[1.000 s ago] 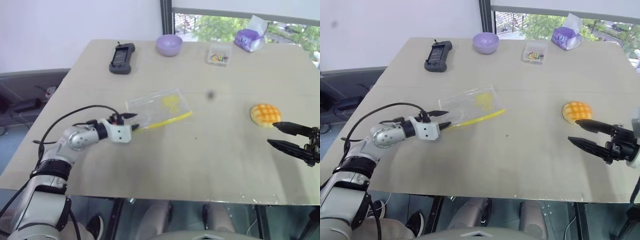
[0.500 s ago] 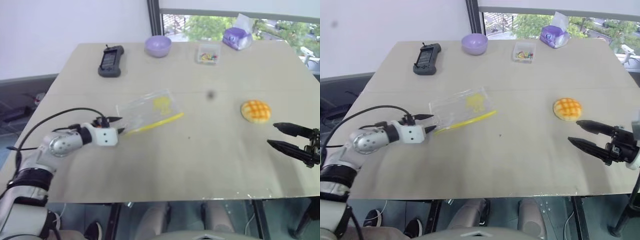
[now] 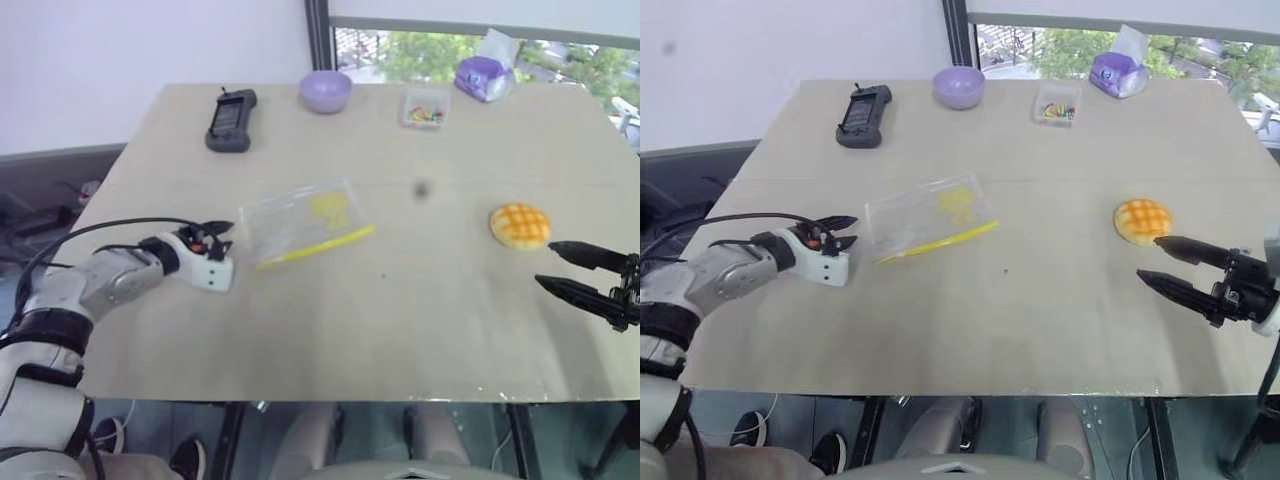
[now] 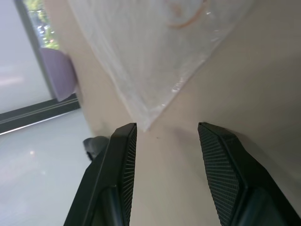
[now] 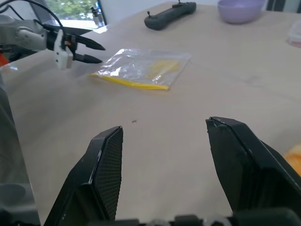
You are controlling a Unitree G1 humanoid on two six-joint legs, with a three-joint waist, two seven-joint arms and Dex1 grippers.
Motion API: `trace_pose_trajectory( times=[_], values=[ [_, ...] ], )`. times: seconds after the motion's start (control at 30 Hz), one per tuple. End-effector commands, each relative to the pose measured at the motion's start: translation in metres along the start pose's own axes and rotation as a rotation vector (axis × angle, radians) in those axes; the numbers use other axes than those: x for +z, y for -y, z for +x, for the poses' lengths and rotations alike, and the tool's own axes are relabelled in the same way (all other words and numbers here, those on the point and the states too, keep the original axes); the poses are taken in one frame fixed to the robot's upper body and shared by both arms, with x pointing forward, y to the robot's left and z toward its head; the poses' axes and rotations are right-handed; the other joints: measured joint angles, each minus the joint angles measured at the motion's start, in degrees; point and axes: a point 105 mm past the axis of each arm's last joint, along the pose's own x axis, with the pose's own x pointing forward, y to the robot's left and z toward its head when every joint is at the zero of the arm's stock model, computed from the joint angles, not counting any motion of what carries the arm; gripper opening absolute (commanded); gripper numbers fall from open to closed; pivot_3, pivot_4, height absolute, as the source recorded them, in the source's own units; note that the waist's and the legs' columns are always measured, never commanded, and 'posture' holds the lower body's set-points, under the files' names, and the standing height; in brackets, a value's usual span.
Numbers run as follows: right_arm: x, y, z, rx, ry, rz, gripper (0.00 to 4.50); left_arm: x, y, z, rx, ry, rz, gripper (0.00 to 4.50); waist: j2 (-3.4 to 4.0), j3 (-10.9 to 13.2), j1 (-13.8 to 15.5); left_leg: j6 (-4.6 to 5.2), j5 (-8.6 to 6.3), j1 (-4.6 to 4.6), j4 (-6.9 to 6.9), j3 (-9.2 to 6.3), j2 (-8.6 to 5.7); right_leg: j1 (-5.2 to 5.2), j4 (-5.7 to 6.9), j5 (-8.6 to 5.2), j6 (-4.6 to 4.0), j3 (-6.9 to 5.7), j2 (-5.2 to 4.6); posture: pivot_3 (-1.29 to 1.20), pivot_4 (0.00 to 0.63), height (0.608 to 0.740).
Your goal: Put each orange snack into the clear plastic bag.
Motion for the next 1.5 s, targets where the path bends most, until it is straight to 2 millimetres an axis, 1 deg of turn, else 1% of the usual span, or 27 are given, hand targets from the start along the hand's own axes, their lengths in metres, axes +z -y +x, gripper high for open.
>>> trace_pose_trajectory(
  times=[0.03,0.13,0.37,0.4,0.43,0.47,0.5,0.53,0.57,0.7,0.83,0.9,1.0,1.07,1.13,1.2,1.23,1.27,1.33,1.37,1.4,1.43,1.5],
  values=[
    [0.012,0.001,-0.001,-0.003,0.014,-0.05,3.04,0.022,0.013,0.024,0.0,0.063,0.0,2.19,0.05,0.0,0.9,0.0,0.0,-0.01,0.07,0.0,0.0,0.05,0.01,0.0,0.0,-0.07,0.0,0.0,0.15,0.74],
    [0.013,0.0,-0.002,-0.012,0.013,-0.055,3.04,0.037,0.009,0.043,0.051,0.091,-0.056,2.19,0.1,-0.1,2.0,0.0,0.0,-0.08,0.19,-0.04,-0.05,0.08,0.02,0.01,0.02,-0.13,-0.05,0.0,0.15,0.74],
    [0.013,-0.001,-0.001,-0.023,0.016,-0.059,3.04,0.064,0.002,0.068,0.072,0.157,-0.123,2.19,0.07,-0.1,2.6,0.0,0.0,-0.15,0.26,-0.08,-0.32,0.07,0.0,0.04,0.08,-0.14,-0.16,0.0,0.15,0.74],
    [0.013,-0.001,-0.001,-0.024,0.018,-0.06,3.15,0.066,0.001,0.069,0.07,0.16,-0.13,1.68,0.07,-0.1,2.6,0.0,0.0,-0.16,0.26,-0.08,-0.32,0.08,0.01,0.04,0.08,-0.14,-0.17,0.0,0.15,0.74],
    [0.013,-0.001,-0.001,-0.026,0.019,-0.062,3.15,0.067,0.001,0.071,0.07,0.164,-0.126,1.41,0.14,-0.2,2.6,0.0,0.0,-0.16,0.26,-0.08,-0.32,0.08,0.01,0.04,0.08,-0.14,-0.17,0.0,0.15,0.74],
    [0.014,-0.001,-0.001,-0.028,0.019,-0.064,3.15,0.068,0.0,0.072,0.073,0.168,-0.121,0.98,0.25,-0.3,2.6,0.0,0.0,-0.16,0.26,-0.08,-0.33,0.08,0.0,0.03,0.09,-0.14,-0.17,0.0,0.15,0.74],
    [0.014,-0.001,-0.001,-0.029,0.019,-0.065,3.15,0.069,-0.002,0.072,0.079,0.17,-0.118,0.65,0.42,-0.5,2.6,0.0,0.0,-0.15,0.26,-0.07,-0.33,0.08,0.01,0.03,0.09,-0.14,-0.18,0.0,0.15,0.74],
    [0.014,0.0,-0.001,-0.031,0.018,-0.067,3.15,0.07,-0.004,0.073,0.085,0.171,-0.118,0.14,0.52,-0.6,2.6,0.01,0.01,-0.15,0.26,-0.07,-0.34,0.09,0.01,0.03,0.1,-0.14,-0.19,0.0,0.15,0.74],
    [0.014,0.0,-0.001,-0.032,0.017,-0.068,3.15,0.07,-0.005,0.074,0.091,0.171,-0.121,0.04,0.57,-0.6,2.6,0.01,0.01,-0.12,0.26,-0.07,-0.34,0.12,0.02,0.03,0.11,-0.14,-0.19,0.0,0.15,0.74],
    [0.014,0.0,0.0,-0.034,0.02,-0.069,3.15,0.074,-0.007,0.076,0.1,0.182,-0.119,0.04,0.74,-0.8,2.6,0.01,0.01,-0.1,0.26,-0.06,-0.34,0.13,0.04,0.04,0.13,-0.13,-0.19,0.0,0.15,0.74],
    [0.013,0.001,0.001,-0.035,0.021,-0.07,3.15,0.076,-0.014,0.075,0.151,0.195,-0.132,0.04,0.81,-0.8,2.6,0.02,0.01,-0.1,0.29,-0.08,-0.37,0.13,0.04,0.04,0.14,-0.13,-0.2,0.0,0.15,0.74],
    [0.013,0.002,0.001,-0.035,0.022,-0.071,3.15,0.076,-0.021,0.073,0.204,0.197,-0.182,0.04,0.83,-0.8,2.6,0.02,0.01,-0.1,0.29,-0.08,-0.37,0.14,0.04,0.05,0.15,-0.12,-0.21,0.0,0.15,0.74],
    [0.012,0.002,0.002,-0.034,0.022,-0.072,3.15,0.077,-0.035,0.069,0.296,0.206,-0.316,0.04,0.81,-0.8,2.6,0.02,0.01,-0.13,0.3,-0.12,-0.37,0.13,0.03,0.05,0.15,-0.13,-0.22,0.0,0.15,0.74],
    [0.012,0.002,0.003,-0.032,0.023,-0.072,3.15,0.078,-0.04,0.065,0.317,0.212,-0.37,0.04,0.7,-0.7,2.5,0.02,0.01,-0.13,0.3,-0.14,-0.36,0.1,0.02,0.05,0.15,-0.1,-0.22,0.0,0.15,0.74],
    [0.011,0.002,0.003,-0.031,0.024,-0.072,3.15,0.079,-0.035,0.062,0.29,0.209,-0.407,0.04,0.61,-0.7,2.2,0.01,0.01,-0.19,0.3,-0.21,-0.35,0.08,0.02,0.05,0.14,-0.08,-0.23,0.0,0.15,0.74],
    [0.011,0.002,0.004,-0.03,0.025,-0.072,3.15,0.08,-0.02,0.056,0.207,0.202,-0.516,0.04,0.62,-0.7,1.4,0.01,0.01,-0.22,0.3,-0.23,-0.34,0.06,0.01,0.05,0.14,-0.05,-0.22,0.0,0.15,0.74],
    [0.011,0.002,0.004,-0.029,0.025,-0.071,3.15,0.085,-0.017,0.051,0.175,0.216,-0.602,0.04,0.63,-0.7,1.1,0.01,0.01,-0.22,0.26,-0.25,-0.33,0.06,-0.02,0.05,0.14,-0.01,-0.23,0.0,0.15,0.74],
    [0.01,0.002,0.004,-0.028,0.024,-0.07,3.15,0.09,-0.016,0.045,0.154,0.232,-0.673,0.3,0.64,-0.7,0.6,0.02,0.01,-0.21,0.26,-0.23,-0.32,0.06,-0.03,0.05,0.14,0.02,-0.23,0.0,0.15,0.74],
    [0.009,0.001,0.004,-0.026,0.022,-0.068,3.15,0.095,-0.016,0.037,0.12,0.245,-0.742,0.82,0.64,-0.7,-0.5,0.03,0.0,-0.2,0.23,-0.14,-0.14,0.03,-0.1,0.04,0.14,0.14,-0.24,0.0,0.15,0.74],
    [0.009,0.001,0.005,-0.026,0.022,-0.067,3.15,0.094,-0.018,0.035,0.128,0.232,-0.78,1.33,0.62,-0.7,-0.5,0.04,0.0,-0.22,0.22,-0.11,-0.07,0.01,-0.13,0.05,0.14,0.15,-0.23,0.0,0.15,0.74],
    [0.008,0.001,0.005,-0.026,0.021,-0.066,3.15,0.092,-0.022,0.034,0.152,0.21,-0.85,1.7,0.6,-0.7,-0.5,0.04,-0.01,-0.21,0.23,-0.1,-0.06,0.02,-0.12,0.05,0.14,0.15,-0.22,0.0,0.15,0.74],
    [0.008,0.001,0.005,-0.026,0.021,-0.065,3.15,0.089,-0.024,0.033,0.172,0.189,-0.917,2.19,0.59,-0.7,-0.5,0.04,-0.01,-0.21,0.23,-0.12,-0.04,0.01,-0.11,0.05,0.14,0.13,-0.17,0.0,0.15,0.74],
    [0.007,0.001,0.005,-0.026,0.02,-0.064,3.15,0.082,-0.027,0.033,0.21,0.141,-1.096,3.05,0.55,-0.6,-0.4,0.05,-0.01,-0.19,0.24,-0.14,-0.01,0.03,-0.04,0.05,0.14,0.11,-0.13,0.0,0.15,0.74]
  ],
)
